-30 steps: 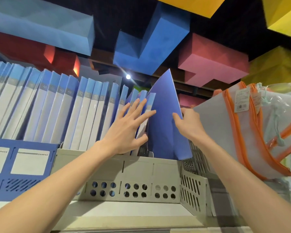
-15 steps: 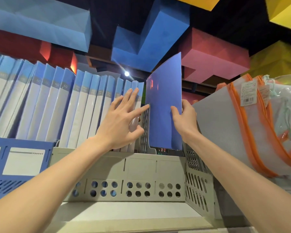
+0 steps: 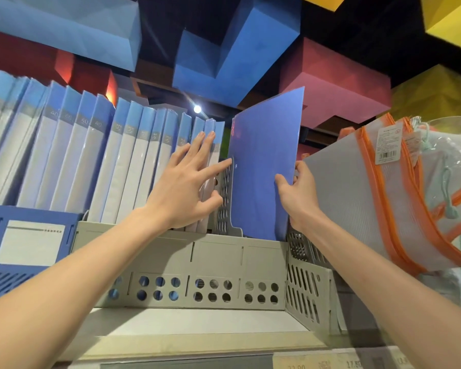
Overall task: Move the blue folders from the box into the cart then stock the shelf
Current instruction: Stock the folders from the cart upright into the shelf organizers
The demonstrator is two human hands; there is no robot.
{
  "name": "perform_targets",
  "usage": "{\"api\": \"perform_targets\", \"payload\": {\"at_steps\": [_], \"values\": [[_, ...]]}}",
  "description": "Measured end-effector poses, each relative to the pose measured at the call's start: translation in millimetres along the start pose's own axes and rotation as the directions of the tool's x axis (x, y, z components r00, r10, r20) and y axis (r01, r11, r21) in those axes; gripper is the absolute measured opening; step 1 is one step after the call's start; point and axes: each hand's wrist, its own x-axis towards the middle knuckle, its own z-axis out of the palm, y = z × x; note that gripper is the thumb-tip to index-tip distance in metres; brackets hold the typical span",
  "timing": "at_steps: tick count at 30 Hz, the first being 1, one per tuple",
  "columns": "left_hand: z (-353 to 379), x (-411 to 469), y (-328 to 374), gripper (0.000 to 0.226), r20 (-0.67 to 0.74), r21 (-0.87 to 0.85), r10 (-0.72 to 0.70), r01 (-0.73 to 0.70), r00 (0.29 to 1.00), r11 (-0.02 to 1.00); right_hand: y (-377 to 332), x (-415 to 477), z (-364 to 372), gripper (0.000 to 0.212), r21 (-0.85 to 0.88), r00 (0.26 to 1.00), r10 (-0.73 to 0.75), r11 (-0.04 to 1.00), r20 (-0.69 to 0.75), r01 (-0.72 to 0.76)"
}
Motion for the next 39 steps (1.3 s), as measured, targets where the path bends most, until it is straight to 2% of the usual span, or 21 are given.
{"api": "perform_targets", "payload": {"at_steps": [5, 9, 12, 20, 22, 24, 26, 28, 31, 37, 39], "values": [[-2, -1, 1, 0.063, 0.008, -0.008, -0.01, 0.01, 1.0, 1.0, -1, -2, 0, 0.017, -0.069, 0.995, 0.073, 0.995, 0.06, -0.069], [-3, -3, 1, 0.063, 0.016, -0.017, -0.02, 0.02, 1.0, 1.0, 4, -9, 0, 0.027, -0.175, 0.975, 0.188, 0.97, 0.115, -0.166], [-5, -4, 1, 0.063, 0.012, -0.019, -0.023, 0.023, 1.0, 1.0, 3, -10, -3, 0.041, -0.22, 0.968, 0.209, 0.959, 0.139, -0.176], [-8, -5, 1, 0.067, 0.114, 0.052, -0.022, 0.016, 0.993, 0.998, -2, -20, -15, 0.054, -0.293, 0.979, 0.014, 0.955, 0.204, 0.047], [-12, -5, 2, 0.067, 0.166, 0.065, -0.026, 0.015, 0.986, 0.998, -6, -25, -18, 0.057, -0.319, 0.985, -0.032, 0.944, 0.171, 0.086], [-16, -7, 5, 0.065, 0.219, 0.052, -0.032, 0.021, 0.975, 0.998, -11, -32, -20, 0.055, -0.301, 0.996, -0.048, 0.951, 0.076, 0.069], [-29, -13, 9, 0.059, 0.279, -0.034, -0.058, 0.07, 0.959, 0.997, -22, -45, -22, 0.048, -0.236, 1.0, 0.006, 0.972, -0.009, -0.008], [-47, -19, 14, 0.053, 0.32, -0.18, -0.104, 0.168, 0.942, 0.969, -35, -62, -22, 0.043, -0.184, 0.999, 0.046, 0.982, -0.027, -0.05], [-84, -32, 24, 0.042, 0.33, -0.302, -0.238, 0.341, 0.913, 0.89, -60, -91, -15, 0.039, -0.141, 1.0, 0.0, 0.99, 0.003, 0.001], [-175, -90, 40, 0.034, 0.177, -0.194, -0.475, 0.503, 0.862, 0.842, -113, -171, 10, 0.023, -0.007, 0.982, -0.027, 1.0, 0.189, 0.029], [-210, -116, 48, 0.039, 0.136, -0.149, -0.542, 0.558, 0.829, 0.816, -133, -204, 24, 0.018, 0.072, 0.966, -0.04, 0.997, 0.256, 0.023]]}}
